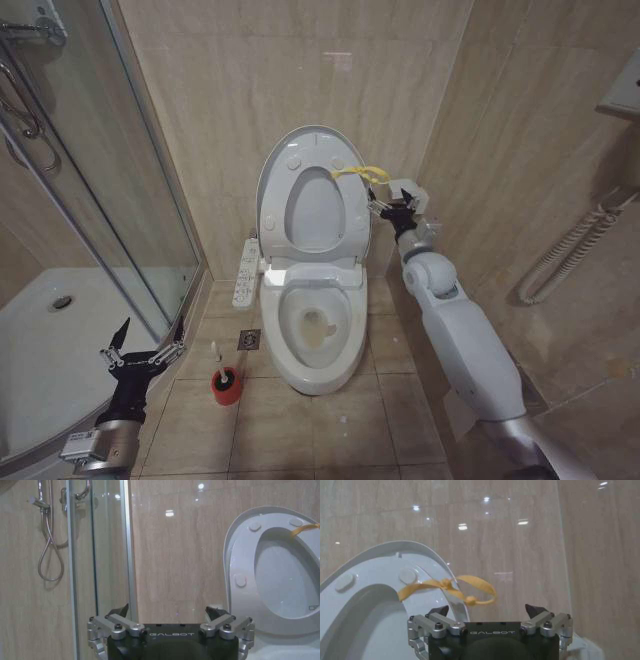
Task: Open the toilet lid, clean the toilet bowl with a toilet brush, close the toilet lid, and flush.
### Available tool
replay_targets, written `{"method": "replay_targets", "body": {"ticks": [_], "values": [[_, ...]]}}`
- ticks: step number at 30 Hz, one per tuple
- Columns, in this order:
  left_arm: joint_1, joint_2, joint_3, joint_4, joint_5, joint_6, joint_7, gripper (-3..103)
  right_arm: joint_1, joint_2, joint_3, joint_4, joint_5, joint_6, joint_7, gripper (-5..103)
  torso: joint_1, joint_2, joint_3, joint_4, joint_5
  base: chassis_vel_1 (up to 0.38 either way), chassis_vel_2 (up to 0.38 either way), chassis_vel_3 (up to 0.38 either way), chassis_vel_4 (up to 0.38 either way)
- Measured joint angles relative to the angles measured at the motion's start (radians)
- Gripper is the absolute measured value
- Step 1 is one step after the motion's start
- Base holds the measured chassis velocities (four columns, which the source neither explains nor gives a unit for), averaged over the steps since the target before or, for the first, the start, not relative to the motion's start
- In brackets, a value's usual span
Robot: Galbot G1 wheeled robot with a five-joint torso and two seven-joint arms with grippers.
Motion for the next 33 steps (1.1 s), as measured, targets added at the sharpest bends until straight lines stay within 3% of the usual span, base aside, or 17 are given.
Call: {"method": "replay_targets", "body": {"ticks": [1, 2, 20, 33], "values": [[0.000, 0.000, 0.000, 0.000, 0.000, 0.000, 0.000, 100, -0.020, -0.006, 0.008, 0.013, 0.000, 0.002, 0.004, 86, 0.000, 0.000, 0.000, 0.0001, 0.0000, 0.000, 0.000, 0.000, 0.000], [0.000, 0.000, 0.000, 0.000, 0.000, 0.000, 0.000, 100, -0.034, -0.010, 0.013, 0.023, 0.000, 0.003, 0.007, 100, 0.000, 0.000, 0.000, -0.0001, 0.0001, 0.000, 0.000, 0.000, 0.000], [0.000, 0.000, 0.000, 0.000, 0.000, 0.000, 0.000, 100, -0.411, -0.041, 0.174, 0.187, -0.039, 0.042, 0.014, 100, 0.000, 0.000, 0.000, -0.0002, 0.0001, 0.000, 0.000, 0.000, 0.000], [0.000, 0.000, 0.000, 0.000, 0.000, 0.000, 0.000, 100, -0.637, 0.053, 0.227, 0.327, -0.093, 0.082, 0.027, 100, 0.000, 0.000, 0.000, 0.0001, 0.0000, 0.000, 0.000, 0.000, 0.000]]}}
